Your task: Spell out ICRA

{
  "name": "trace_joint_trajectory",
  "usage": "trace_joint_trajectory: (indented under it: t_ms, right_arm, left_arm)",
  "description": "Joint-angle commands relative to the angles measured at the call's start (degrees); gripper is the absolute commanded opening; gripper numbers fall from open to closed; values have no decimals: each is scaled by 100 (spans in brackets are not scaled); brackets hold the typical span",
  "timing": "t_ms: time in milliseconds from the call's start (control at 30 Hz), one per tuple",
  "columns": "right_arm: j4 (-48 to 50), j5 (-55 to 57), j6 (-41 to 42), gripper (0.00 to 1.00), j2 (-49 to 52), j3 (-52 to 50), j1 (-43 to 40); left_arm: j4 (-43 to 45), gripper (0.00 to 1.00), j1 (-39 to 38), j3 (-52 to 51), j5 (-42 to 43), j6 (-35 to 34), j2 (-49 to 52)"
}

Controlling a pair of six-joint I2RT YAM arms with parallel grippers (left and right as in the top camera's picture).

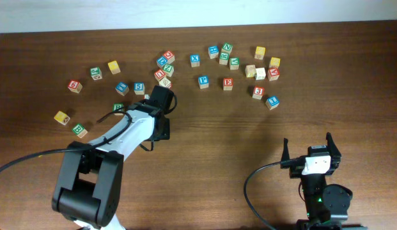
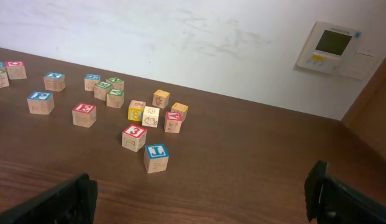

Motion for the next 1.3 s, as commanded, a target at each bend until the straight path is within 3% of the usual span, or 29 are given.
trace_joint_trajectory:
  t_ms: [0,1267]
  right_arm:
    - [-24,-50,20,98,-33,-31,-2]
    - [-24,-50,20,98,-33,-31,-2]
  left_arm:
    - [-13,0,37,-26,-125,-79,50]
    - [-26,0,35,-26,-210,-79,50]
